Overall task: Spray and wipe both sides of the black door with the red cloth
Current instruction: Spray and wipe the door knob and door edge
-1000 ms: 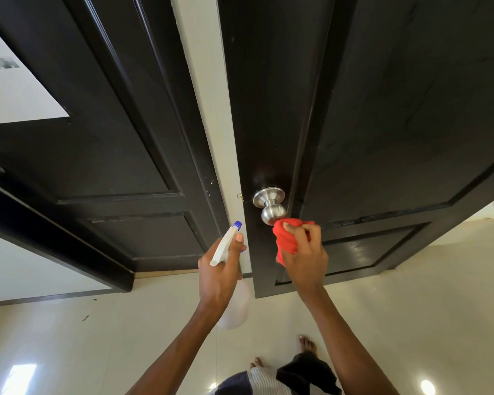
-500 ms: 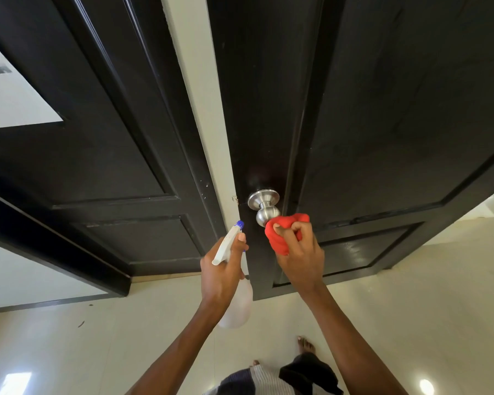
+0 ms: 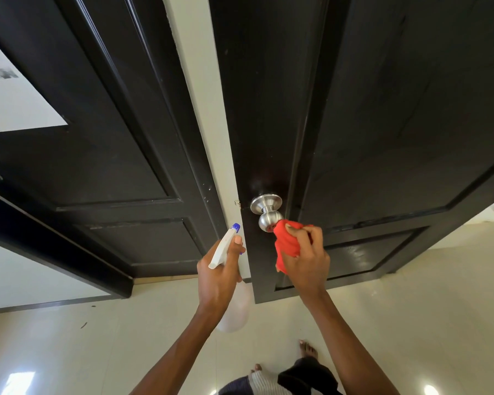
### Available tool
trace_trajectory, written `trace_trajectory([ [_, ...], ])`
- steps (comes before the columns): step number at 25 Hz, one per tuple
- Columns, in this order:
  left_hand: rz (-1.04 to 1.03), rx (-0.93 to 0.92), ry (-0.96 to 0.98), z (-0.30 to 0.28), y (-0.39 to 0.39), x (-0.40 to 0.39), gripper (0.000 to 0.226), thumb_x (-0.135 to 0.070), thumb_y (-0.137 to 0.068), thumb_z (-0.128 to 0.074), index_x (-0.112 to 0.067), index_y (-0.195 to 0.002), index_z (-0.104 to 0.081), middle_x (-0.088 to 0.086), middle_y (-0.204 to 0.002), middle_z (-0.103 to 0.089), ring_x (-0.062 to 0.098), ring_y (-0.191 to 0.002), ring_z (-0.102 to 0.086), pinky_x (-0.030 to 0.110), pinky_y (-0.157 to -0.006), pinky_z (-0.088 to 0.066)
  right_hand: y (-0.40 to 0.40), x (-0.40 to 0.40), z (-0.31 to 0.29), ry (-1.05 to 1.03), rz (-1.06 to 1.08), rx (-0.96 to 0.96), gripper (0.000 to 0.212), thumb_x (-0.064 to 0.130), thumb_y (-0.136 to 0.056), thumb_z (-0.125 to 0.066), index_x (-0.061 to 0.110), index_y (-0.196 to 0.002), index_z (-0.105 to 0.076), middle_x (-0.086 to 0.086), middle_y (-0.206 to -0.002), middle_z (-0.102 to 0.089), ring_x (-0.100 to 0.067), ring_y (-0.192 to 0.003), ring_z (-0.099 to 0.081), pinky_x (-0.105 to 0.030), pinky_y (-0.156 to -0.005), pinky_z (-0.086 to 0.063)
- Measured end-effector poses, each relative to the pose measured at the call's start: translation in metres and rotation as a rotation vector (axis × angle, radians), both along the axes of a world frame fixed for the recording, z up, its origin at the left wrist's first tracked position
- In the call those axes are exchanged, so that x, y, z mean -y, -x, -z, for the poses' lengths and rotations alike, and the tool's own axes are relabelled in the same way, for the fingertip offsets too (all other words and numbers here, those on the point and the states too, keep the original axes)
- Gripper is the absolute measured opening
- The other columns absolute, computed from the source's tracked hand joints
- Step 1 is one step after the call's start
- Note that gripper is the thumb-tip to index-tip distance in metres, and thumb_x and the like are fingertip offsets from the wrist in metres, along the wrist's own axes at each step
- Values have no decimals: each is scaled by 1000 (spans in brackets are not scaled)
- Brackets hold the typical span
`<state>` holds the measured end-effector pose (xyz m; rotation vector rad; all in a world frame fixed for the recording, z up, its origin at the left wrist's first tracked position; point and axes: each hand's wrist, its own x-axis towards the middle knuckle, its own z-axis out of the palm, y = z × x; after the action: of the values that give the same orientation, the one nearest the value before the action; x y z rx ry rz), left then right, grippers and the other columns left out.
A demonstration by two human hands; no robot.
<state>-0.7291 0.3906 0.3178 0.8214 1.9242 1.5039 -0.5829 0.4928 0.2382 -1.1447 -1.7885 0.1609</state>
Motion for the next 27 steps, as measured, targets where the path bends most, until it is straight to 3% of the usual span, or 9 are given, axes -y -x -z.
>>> trace_trajectory([
  [5, 10, 8, 26, 3, -2, -3, 37, -56, -88, -56, -23, -92, -73, 1, -85, -73, 26, -67, -66, 15, -51, -50, 4, -5, -4, -47, -83, 79, 59, 28, -70, -93, 19, -122, -66, -9, -113, -55, -26, -89, -66, -20, -66, -51],
  [8, 29, -6, 22, 3, -3, -6, 38, -59, -88, -57, -26, -91, -74, -2, -83, -73, 27, -68, -67, 19, -52, -52, -11, -7, 0, -87, -115, 208, 50, 31, -77, -86, 26, -120, -62, -4, -109, -53, -22, -84, -64, -23, -58, -55],
  [12, 29, 13, 7, -2, -3, -8, 37, -57, -87, -55, -25, -89, -74, 3, -79, -71, 24, -64, -66, 16, -51, -51, -28, -17, -14, 212, -68, -45, 48, 39, -81, -78, 31, -126, -64, 2, -124, -47, -19, -97, -60, -27, -66, -58],
  [14, 26, 3, -9, -5, -1, -8, 37, -56, -87, -55, -24, -89, -74, 7, -79, -70, 24, -61, -64, 16, -51, -51, -18, -29, -36, 260, -125, -142, 48, 44, -86, -72, 27, -131, -65, 4, -131, -47, -16, -108, -57, -19, -77, -52],
  [16, 12, -5, -15, -6, 2, -8, 39, -58, -87, -55, -23, -89, -74, 7, -78, -70, 23, -58, -63, 18, -51, -52, 7, -38, -54, 226, -163, -55, 51, 34, -87, -77, 25, -135, -63, 1, -133, -50, -20, -114, -57, -22, -81, -51],
  [19, -21, -6, -25, -10, 5, -8, 34, -56, -89, -55, -27, -85, -73, 2, -76, -71, 23, -57, -64, 20, -52, -53, 41, -38, -65, 132, -95, 189, 62, 25, -76, -86, 25, -133, -60, -4, -128, -54, -28, -116, -55, -33, -75, -56],
  [21, -36, -9, -37, -12, 8, -8, 32, -52, -92, -56, -26, -82, -73, 0, -73, -71, 21, -56, -64, 17, -52, -51, 51, -35, -67, 27, -134, 351, 56, 25, -75, -84, 27, -128, -64, -4, -123, -57, -30, -110, -54, -37, -74, -56],
  [24, -56, -15, -19, -12, 9, -11, 33, -53, -91, -55, -26, -82, -72, -3, -66, -68, 18, -55, -65, 14, -51, -50, 58, -35, -73, -141, -213, 557, 45, 36, -76, -81, 27, -119, -71, -6, -121, -62, -34, -109, -56, -46, -84, -52],
  [27, -61, -20, -18, -15, 9, -14, 30, -54, -90, -55, -30, -83, -71, -4, -72, -70, 20, -57, -66, 15, -52, -52, 53, -42, -73, -104, -214, 511, 44, 33, -76, -79, 29, -119, -70, -3, -121, -61, -31, -110, -55, -39, -78, -53],
])
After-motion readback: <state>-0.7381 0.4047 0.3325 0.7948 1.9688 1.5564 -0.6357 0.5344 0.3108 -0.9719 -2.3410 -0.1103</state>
